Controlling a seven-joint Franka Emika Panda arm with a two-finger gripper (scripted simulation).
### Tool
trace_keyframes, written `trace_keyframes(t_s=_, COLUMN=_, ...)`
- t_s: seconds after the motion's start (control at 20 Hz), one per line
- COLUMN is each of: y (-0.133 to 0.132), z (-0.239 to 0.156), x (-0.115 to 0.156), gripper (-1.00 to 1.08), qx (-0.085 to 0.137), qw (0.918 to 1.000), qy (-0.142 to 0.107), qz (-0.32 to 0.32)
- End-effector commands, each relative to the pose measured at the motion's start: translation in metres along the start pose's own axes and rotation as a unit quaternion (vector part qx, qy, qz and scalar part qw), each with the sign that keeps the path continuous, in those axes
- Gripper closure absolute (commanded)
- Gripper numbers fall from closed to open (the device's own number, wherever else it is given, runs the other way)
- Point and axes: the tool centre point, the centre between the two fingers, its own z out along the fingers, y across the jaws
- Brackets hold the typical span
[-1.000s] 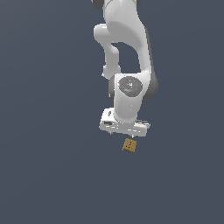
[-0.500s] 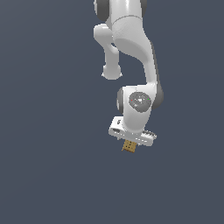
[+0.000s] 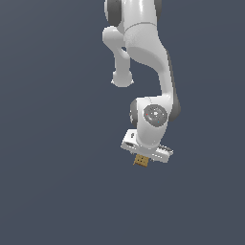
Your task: Pick up the object and move it to a goal position.
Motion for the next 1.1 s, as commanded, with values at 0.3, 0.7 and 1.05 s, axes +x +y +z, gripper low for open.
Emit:
trace_keyframes(t_s=0.3, y=0.0, z=0.029, x=-0.001, gripper=-0.92, qx=0.0, qw=1.0, qy=0.0, qz=0.001)
trace_keyframes(t_s=0.7, y=0.0, z=0.05, x=0.0, gripper=-0.92, qx=0.0, qw=1.0, qy=0.0, qz=0.002)
trace_keyframes(t_s=1.05, y=0.0, z=0.05, x=0.0, gripper=1.08, qx=0.0, qw=1.0, qy=0.0, qz=0.002)
